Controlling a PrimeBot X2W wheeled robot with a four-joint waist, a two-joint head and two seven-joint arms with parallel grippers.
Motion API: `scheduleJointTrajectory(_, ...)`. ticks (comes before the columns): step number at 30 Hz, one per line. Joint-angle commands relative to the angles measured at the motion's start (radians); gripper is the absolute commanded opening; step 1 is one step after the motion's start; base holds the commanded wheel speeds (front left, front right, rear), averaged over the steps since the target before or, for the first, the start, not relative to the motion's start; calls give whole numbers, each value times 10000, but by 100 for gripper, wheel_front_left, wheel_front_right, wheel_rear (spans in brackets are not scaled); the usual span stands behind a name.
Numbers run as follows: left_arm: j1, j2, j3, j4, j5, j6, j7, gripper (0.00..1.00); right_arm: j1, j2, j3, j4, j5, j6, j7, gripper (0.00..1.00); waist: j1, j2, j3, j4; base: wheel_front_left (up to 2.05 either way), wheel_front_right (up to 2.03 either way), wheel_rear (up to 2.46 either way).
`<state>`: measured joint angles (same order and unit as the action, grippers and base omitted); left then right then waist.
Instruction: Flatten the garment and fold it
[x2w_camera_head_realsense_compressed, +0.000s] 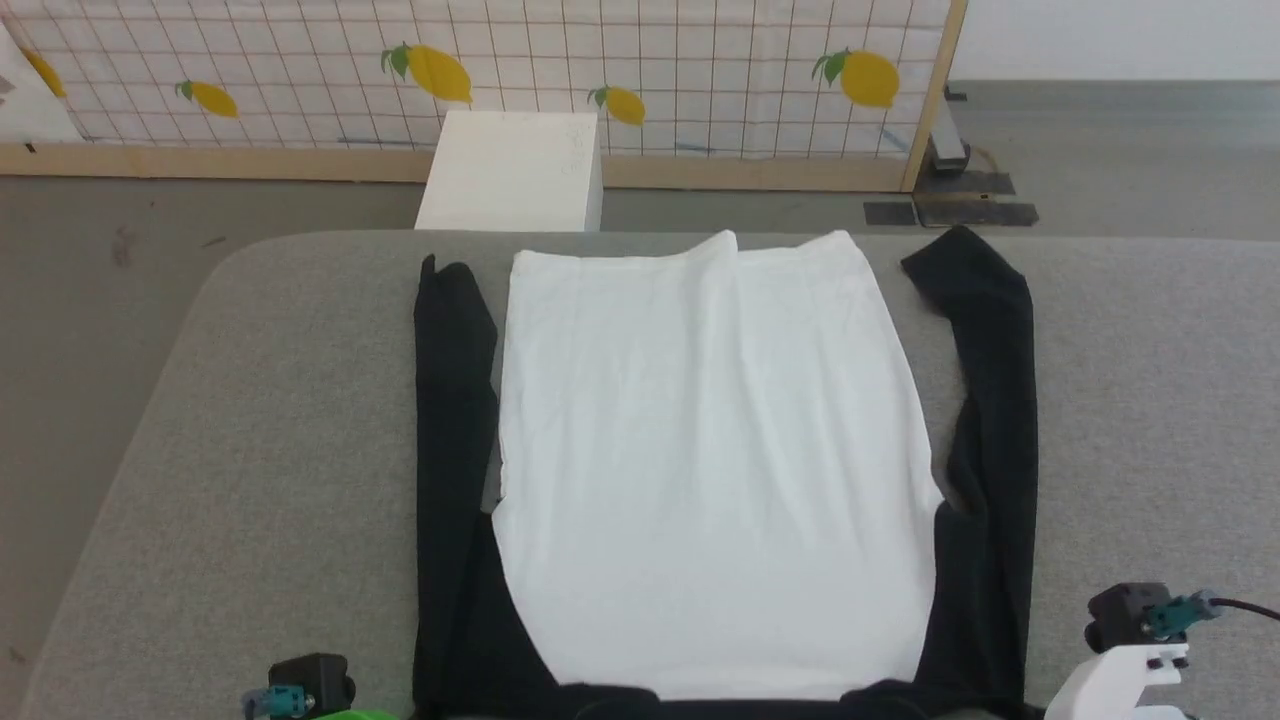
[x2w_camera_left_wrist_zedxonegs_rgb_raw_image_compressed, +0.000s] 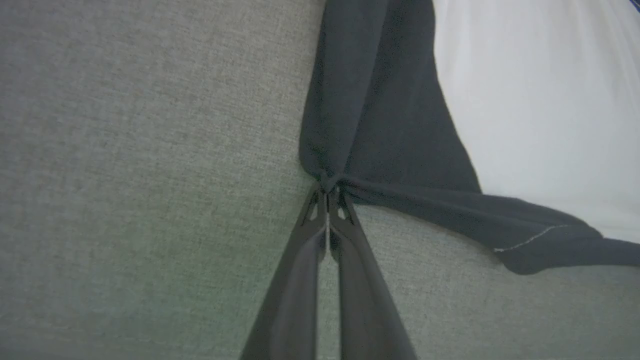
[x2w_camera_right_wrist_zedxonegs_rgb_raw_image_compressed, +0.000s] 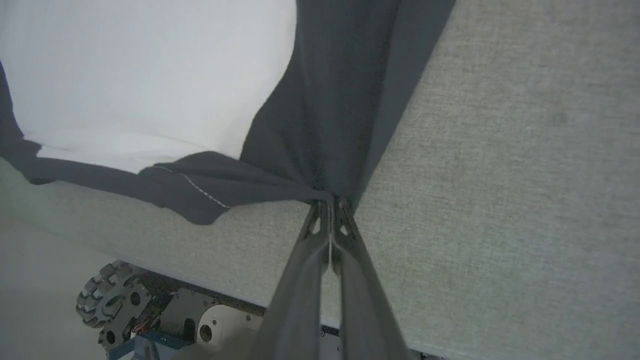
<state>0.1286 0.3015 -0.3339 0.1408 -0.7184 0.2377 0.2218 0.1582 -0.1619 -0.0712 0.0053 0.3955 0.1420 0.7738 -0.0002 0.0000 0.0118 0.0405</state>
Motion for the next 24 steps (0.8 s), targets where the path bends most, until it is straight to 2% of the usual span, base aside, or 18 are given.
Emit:
scheduleJointTrajectory(1, 272, 355, 157, 94, 68, 339, 210, 0, 214, -150, -90, -118, -152, -113, 268, 0, 2, 0, -30, -36, 0, 0, 0)
scheduleJointTrajectory(4, 423, 367, 121, 77, -67, 496, 602, 0, 360, -129, 77, -307, -362, -113, 696, 0, 2, 0, -17, -94, 0, 0, 0)
scheduleJointTrajectory(7, 499, 288, 198, 5, -275, 579, 759, 0, 350, 82, -96, -444, -588, -113, 629, 0, 2, 0, -15, -131, 0, 0, 0)
scheduleJointTrajectory(8, 507, 258, 232, -30, -338, 595, 776, 37, 322, 157, -132, -483, -608, -113, 539, 0, 2, 0, -8, -138, 0, 0, 0)
scheduleJointTrajectory(9, 498, 259, 267, -91, -364, 625, 784, 100, 305, 206, -116, -499, -609, -113, 497, 100, 2, 0, -7, -144, 0, 0, 0)
scheduleJointTrajectory(17, 573, 696, 661, -920, -756, 893, 1497, 100, 89, 318, -559, -1076, -180, -113, 289, 100, 2, 0, 2, -158, 0, 0, 0)
scheduleJointTrajectory(22, 750, 1114, 1061, -2125, -946, 1173, 1882, 100, -431, 502, -1451, -1668, -37, -113, 67, 100, 2, 0, 104, -200, 0, 0, 0)
scheduleJointTrajectory(24, 689, 1176, 1423, -2677, -954, 1320, 1645, 100, -829, 624, -1955, -1798, -73, -113, -148, 100, 2, 0, 214, -185, 0, 0, 0)
